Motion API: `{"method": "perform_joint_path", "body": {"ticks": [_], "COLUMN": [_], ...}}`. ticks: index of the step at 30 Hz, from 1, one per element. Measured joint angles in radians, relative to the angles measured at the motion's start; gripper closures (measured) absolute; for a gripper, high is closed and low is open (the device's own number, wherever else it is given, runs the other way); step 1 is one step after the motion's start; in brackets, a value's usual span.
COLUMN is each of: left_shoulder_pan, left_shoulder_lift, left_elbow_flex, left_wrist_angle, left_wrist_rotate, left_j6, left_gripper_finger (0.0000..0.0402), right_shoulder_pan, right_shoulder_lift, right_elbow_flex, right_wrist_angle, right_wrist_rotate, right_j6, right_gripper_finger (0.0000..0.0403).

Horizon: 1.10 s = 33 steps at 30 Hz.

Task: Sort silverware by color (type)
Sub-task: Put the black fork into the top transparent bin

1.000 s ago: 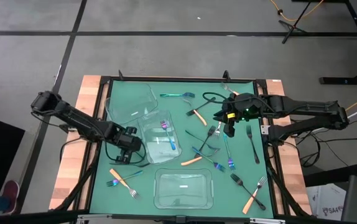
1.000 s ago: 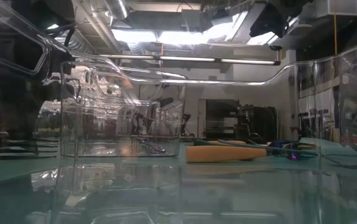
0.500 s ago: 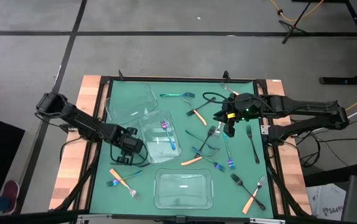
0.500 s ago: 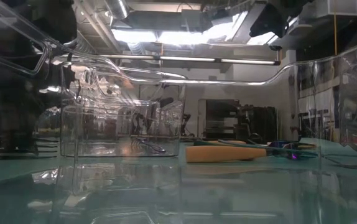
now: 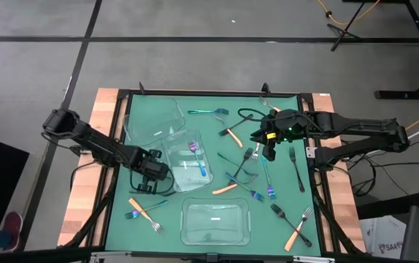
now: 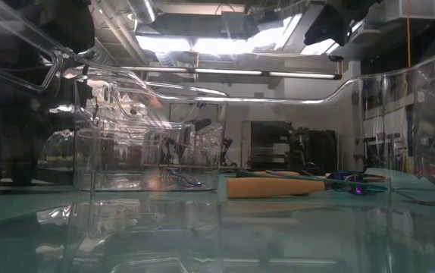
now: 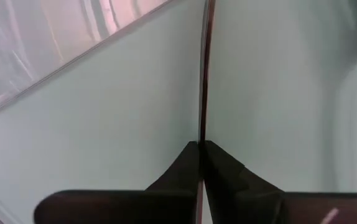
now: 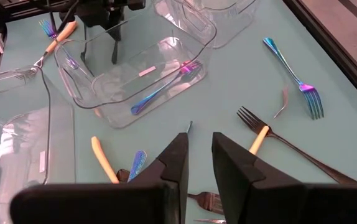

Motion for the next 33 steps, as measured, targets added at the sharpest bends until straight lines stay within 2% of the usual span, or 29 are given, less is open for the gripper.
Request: {"method": "perform_joint_path", "body": {"ticks": [22, 28, 33], "left_shoulder_pan": [-0.05, -0.021, 0.071], "left_shoulder_lift": [0.0, -0.001, -0.001], "left_elbow_flex": [0.462, 0.576, 0.625], "left_wrist_angle": [-0.468, -0.504, -0.51], "left_wrist_rotate": [0.0, -0.114, -0.207], "left_j6": [0.0, 0.0, 0.014], "left_gripper_finger": [0.04, 0.04, 0.0398], "right_shoulder_pan": [0.0, 0.0, 0.0], "right_shoulder_lift": [0.0, 0.0, 0.0], "right_elbow_flex": [0.0, 0.0, 0.0], "right_wrist_angle": [0.0, 0.0, 0.0], "right_wrist_rotate": [0.0, 0.0, 0.0], "right_j6": [0.0, 0.0, 0.0], "right_gripper_finger": [0.0339, 0.0339, 0.0339]}}
